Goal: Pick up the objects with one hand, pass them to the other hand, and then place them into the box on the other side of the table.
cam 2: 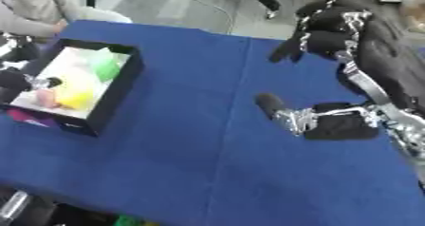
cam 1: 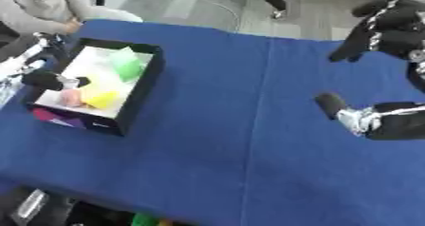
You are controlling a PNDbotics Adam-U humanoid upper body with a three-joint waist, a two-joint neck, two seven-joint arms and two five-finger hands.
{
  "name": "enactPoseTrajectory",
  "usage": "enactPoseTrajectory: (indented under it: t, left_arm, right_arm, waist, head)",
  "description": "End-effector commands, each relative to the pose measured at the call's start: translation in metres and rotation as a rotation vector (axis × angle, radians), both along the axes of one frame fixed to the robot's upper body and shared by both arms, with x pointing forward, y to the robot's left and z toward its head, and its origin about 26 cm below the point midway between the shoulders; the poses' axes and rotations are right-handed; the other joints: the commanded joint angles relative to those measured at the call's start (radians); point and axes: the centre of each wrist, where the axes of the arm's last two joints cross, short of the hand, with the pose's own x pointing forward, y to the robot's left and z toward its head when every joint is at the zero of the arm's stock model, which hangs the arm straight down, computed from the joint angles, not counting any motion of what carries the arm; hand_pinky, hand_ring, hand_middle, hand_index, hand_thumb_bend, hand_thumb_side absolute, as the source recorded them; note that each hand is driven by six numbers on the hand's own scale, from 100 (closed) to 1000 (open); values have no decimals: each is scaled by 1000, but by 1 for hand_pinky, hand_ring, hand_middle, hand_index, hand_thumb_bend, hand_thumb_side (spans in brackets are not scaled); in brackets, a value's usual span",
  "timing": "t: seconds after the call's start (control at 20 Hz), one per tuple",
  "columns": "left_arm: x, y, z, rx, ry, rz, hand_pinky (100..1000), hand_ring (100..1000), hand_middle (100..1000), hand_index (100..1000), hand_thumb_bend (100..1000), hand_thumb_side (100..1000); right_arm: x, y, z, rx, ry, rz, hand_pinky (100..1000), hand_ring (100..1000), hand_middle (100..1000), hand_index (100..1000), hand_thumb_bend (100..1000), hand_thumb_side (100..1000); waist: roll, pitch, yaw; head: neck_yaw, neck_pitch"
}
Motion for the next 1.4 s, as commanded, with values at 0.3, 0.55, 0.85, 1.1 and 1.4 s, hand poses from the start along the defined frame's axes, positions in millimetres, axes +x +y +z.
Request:
enactPoseTrajectory:
  t: [0.3,0.55,0.85,1.1,1.4]
  left_arm:
    - [-10,-4,55,-6,-286,-23,876,801,843,949,695,644]
    - [-31,-49,79,-339,-637,-210,849,782,810,902,571,636]
    - [-45,-131,84,-729,-793,-494,824,766,781,859,446,668]
    - [-42,-181,61,-1025,-769,-577,811,761,779,843,440,610]
    - [-38,-216,35,-1161,-661,-633,813,774,792,848,449,605]
  right_arm:
    - [-2,-7,5,19,-13,-25,733,525,398,599,280,519]
    - [0,-22,4,101,-27,-108,731,526,419,625,291,522]
    - [0,-54,-11,322,7,-303,735,544,485,672,381,521]
    - [-6,-71,-41,531,164,-428,756,595,610,753,569,473]
    - [-12,-75,-62,702,367,-464,761,641,691,835,668,450]
  waist:
    - [-7,-29,2]
    - [-25,-25,-2]
    - [-55,-20,-21]
    - [-66,-9,-36]
    - [-66,12,-49]
  head:
    - [-33,-2]
    - [-47,-2]
    - [-108,-2]
    - [-163,-2]
    - [-214,-2]
